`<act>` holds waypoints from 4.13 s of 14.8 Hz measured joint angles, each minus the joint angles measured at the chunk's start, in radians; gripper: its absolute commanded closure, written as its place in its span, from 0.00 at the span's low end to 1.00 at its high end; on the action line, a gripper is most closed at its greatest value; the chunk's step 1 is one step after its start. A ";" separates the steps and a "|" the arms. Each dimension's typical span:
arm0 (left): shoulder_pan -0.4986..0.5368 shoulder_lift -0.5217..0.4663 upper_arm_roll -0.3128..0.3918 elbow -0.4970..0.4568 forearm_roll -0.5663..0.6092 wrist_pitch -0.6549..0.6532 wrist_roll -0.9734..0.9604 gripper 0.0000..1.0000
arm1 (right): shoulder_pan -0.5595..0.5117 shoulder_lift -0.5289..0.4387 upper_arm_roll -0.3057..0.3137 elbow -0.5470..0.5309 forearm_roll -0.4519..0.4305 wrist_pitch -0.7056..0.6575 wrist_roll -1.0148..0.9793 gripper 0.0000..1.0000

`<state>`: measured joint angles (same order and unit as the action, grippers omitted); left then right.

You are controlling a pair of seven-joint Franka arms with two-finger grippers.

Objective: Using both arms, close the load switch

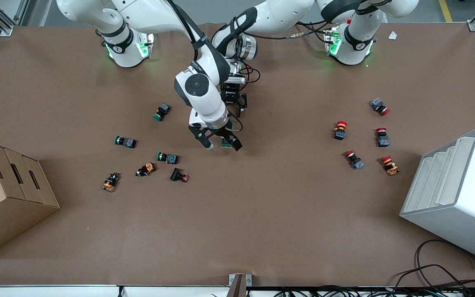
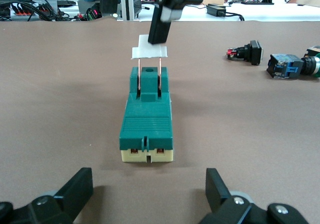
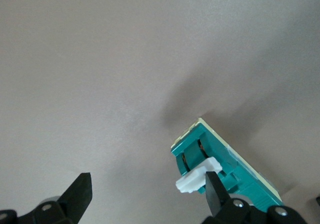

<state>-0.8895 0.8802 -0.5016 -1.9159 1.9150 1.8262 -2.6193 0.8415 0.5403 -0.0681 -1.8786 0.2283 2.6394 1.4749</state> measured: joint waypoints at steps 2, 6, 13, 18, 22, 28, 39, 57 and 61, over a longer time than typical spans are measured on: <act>0.000 0.000 0.000 0.000 0.000 0.000 0.000 0.01 | 0.000 0.021 0.001 0.010 0.000 0.002 0.000 0.00; 0.000 0.000 0.000 0.000 0.000 0.000 0.000 0.01 | -0.002 0.060 -0.001 0.053 -0.001 0.003 -0.001 0.00; 0.000 0.000 0.000 0.001 0.000 0.000 -0.001 0.01 | -0.023 0.117 -0.004 0.120 -0.001 0.002 -0.021 0.00; 0.002 0.001 0.001 0.002 0.000 0.001 -0.003 0.01 | -0.098 0.121 -0.012 0.213 -0.001 -0.199 -0.136 0.00; 0.004 -0.001 0.001 0.021 -0.047 0.004 -0.002 0.02 | -0.210 0.052 -0.021 0.263 -0.002 -0.432 -0.399 0.00; 0.031 -0.109 -0.010 0.081 -0.271 0.030 0.116 0.02 | -0.459 -0.116 -0.027 0.263 -0.078 -0.748 -0.919 0.00; 0.453 -0.373 -0.214 0.280 -0.885 0.096 0.696 0.00 | -0.757 -0.343 -0.026 0.258 -0.238 -1.040 -1.451 0.00; 1.000 -0.823 0.126 0.400 -1.892 -0.189 2.186 0.00 | -0.873 -0.348 -0.006 0.406 -0.250 -1.157 -1.589 0.00; 0.979 -0.891 0.267 0.388 -1.903 -0.282 2.432 0.00 | -0.846 -0.345 0.007 0.414 -0.249 -1.191 -1.584 0.00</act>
<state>0.0898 -0.0105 -0.2341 -1.5284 0.0123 1.5445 -0.1872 -0.0043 0.1949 -0.0607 -1.4647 -0.0211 1.4487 -0.1089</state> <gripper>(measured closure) 0.000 0.000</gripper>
